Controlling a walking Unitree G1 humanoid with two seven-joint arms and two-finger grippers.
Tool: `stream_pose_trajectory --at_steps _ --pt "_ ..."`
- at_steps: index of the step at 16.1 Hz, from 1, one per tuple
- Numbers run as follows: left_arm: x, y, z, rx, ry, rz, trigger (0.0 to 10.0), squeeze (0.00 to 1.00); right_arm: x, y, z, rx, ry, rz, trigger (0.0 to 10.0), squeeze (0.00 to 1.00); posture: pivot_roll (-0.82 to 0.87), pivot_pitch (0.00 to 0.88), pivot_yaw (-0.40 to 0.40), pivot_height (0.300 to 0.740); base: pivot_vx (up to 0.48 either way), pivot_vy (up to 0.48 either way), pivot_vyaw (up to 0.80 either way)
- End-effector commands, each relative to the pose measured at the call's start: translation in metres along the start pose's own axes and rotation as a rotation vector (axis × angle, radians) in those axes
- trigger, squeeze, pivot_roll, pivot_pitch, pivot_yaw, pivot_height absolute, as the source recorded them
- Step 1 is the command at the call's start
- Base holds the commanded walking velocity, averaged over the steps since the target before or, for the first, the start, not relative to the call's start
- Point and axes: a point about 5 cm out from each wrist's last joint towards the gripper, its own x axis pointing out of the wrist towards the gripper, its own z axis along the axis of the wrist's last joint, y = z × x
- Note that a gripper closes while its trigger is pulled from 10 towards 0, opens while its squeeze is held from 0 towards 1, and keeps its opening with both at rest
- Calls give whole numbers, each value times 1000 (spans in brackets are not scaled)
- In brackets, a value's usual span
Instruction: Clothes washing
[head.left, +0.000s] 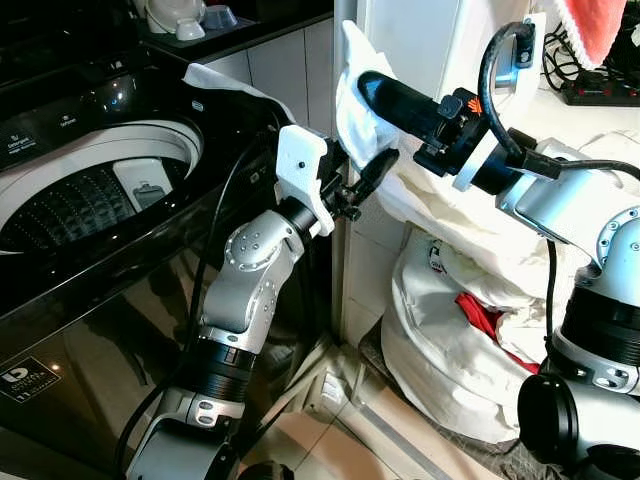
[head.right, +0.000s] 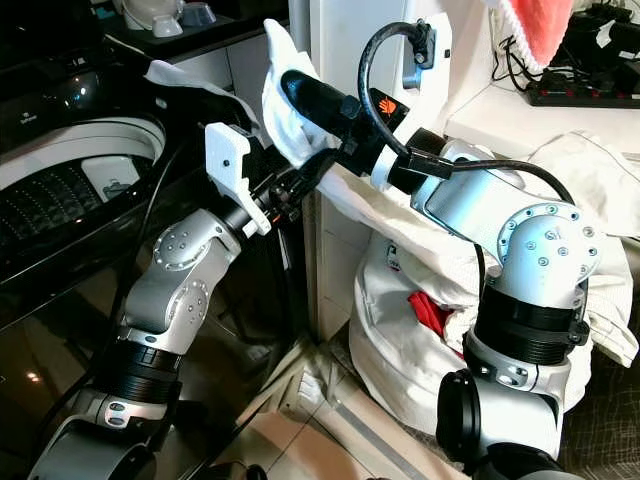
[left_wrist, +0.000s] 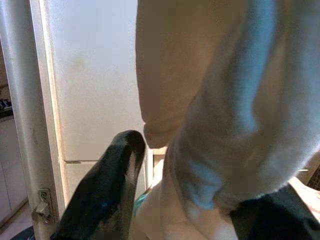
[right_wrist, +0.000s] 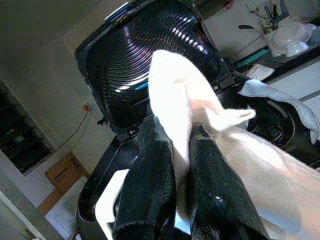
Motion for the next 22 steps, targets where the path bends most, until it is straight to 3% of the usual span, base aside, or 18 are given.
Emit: stream_pose_trajectory --at_steps 1,4,5,6,7,8,9,10,12,13,14,17,19,20,21,22 --pt "3 4 7 11 -20 13 0 0 0 4 0 -13 6 10 0 0 9 0 43 740 0 0 0" --pt "2 7 7 4 -18 14 0 0 -1 1 1 -21 3 -13 0 0 10 0 43 740 0 0 0" --pt "1 8 7 -4 -11 15 0 0 -1 -1 2 -28 -3 -31 667 0 10 0 43 740 0 0 0" --pt "1 10 7 -3 -9 21 0 0 -2 -2 3 -37 -6 -46 3294 0 10 0 44 740 0 0 0" --pt "1 12 7 -4 -7 25 0 0 -2 -5 5 -57 -12 -77 8353 0 10 0 45 740 0 0 0" --pt "0 15 8 1 -3 40 0 0 -3 -9 5 -62 -18 -104 10000 157 10 0 47 740 0 0 0" --pt "0 16 8 3 -1 41 0 0 -3 -11 6 -57 -22 -116 10000 910 10 0 47 740 0 0 0" --pt "-1 20 9 13 5 54 0 0 -5 -13 7 -39 -33 -126 10000 1000 12 0 49 740 0 0 0" --pt "-2 26 12 29 12 68 0 0 -8 -17 9 -56 -44 -165 10000 1000 12 0 51 740 0 0 0" --pt "-2 40 19 99 39 104 0 0 -16 -29 14 -97 -59 -266 10000 0 14 0 51 740 0 0 0" --pt "-1 49 24 148 55 129 0 0 -20 -32 15 -114 -58 -293 10000 0 15 0 51 740 0 0 0" --pt "5 113 76 408 75 410 0 0 -27 -37 13 -195 -11 -356 10000 0 20 0 53 740 0 0 0" --pt "-1 160 168 755 -57 816 0 0 -23 -36 7 -197 -2 -345 10000 0 28 0 55 740 0 0 0" --pt "-7 168 201 845 -126 942 10000 0 -21 -35 6 -207 -5 -340 10000 0 24 0 59 740 0 0 0" --pt "-8 169 210 859 -148 958 10000 0 -20 -35 6 -211 -7 -339 10000 0 24 0 59 740 0 0 0" --pt "-13 169 233 982 -229 1061 10000 0 -19 -34 7 -227 -20 -338 10000 0 17 0 65 740 0 0 0"
